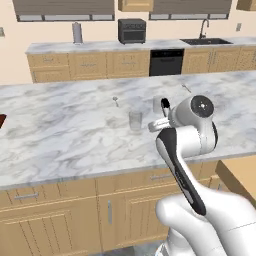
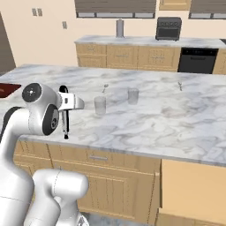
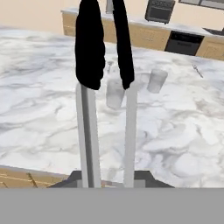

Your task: Take the tongs from the drawer on the right and place them on the dining counter next to the tray containing the hot dog.

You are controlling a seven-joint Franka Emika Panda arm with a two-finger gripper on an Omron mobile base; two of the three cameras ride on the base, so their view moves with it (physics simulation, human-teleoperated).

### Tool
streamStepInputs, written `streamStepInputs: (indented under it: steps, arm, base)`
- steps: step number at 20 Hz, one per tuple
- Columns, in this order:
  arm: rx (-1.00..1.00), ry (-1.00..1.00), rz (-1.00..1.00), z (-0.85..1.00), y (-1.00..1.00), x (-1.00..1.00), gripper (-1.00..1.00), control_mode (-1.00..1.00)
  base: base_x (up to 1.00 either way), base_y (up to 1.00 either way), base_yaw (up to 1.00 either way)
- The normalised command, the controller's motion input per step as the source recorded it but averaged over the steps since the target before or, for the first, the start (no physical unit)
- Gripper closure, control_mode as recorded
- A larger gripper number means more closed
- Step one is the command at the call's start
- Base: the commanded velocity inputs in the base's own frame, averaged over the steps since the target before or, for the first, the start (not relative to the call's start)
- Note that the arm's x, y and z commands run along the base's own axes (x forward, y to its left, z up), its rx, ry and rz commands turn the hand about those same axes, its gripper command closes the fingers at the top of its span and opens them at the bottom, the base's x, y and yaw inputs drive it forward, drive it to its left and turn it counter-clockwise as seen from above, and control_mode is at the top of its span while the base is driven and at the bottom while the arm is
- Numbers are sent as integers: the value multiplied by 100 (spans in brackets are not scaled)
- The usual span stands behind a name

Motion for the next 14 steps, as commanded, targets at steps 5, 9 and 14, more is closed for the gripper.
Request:
streamStepInputs:
  steps: [5, 9, 14]
  arm:
    - [0, 0, 0, 0, 0, 0, 100, 100]
    - [0, 0, 0, 0, 0, 0, 100, 100]
    - [0, 0, 0, 0, 0, 0, 100, 100]
  base:
    - [-50, 100, -6]
    - [-13, 100, -32]
    - [-4, 100, -33]
